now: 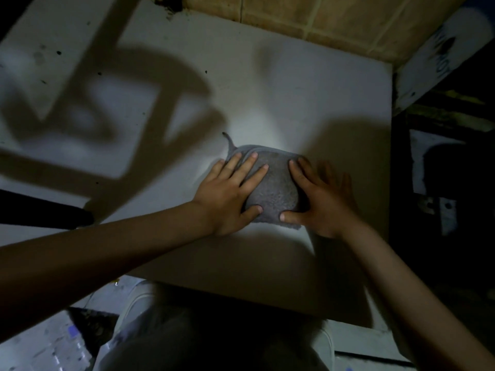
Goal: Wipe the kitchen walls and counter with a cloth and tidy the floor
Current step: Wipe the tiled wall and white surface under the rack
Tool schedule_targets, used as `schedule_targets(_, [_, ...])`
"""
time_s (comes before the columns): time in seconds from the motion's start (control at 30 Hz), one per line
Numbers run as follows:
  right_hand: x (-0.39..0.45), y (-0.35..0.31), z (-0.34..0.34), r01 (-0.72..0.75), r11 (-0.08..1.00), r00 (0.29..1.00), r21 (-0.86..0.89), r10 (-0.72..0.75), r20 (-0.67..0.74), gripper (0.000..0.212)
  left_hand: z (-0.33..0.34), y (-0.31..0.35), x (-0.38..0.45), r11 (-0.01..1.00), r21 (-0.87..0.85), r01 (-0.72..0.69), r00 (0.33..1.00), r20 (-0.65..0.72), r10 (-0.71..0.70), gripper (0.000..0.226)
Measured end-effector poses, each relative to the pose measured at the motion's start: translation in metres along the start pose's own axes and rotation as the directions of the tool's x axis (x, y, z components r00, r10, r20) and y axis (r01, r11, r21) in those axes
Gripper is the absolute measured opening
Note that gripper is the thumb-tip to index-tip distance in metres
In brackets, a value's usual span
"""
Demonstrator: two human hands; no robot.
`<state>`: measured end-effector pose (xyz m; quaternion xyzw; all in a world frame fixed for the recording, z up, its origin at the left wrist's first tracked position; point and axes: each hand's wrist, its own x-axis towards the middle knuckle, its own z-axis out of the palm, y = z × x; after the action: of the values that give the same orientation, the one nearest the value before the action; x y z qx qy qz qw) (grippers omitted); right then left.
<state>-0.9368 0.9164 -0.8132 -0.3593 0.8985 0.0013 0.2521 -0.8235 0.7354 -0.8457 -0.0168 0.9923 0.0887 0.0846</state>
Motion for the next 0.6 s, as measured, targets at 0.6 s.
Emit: schedule_targets(0.6, [-0.035, 0.052, -0.001, -0.243, 0.970, 0.967, 0.029, 0.240, 0.082, 0.109, 0.008, 0.067, 0.038, 0.995, 0.015, -0.101, 0.994, -0.050, 0.102, 0.084])
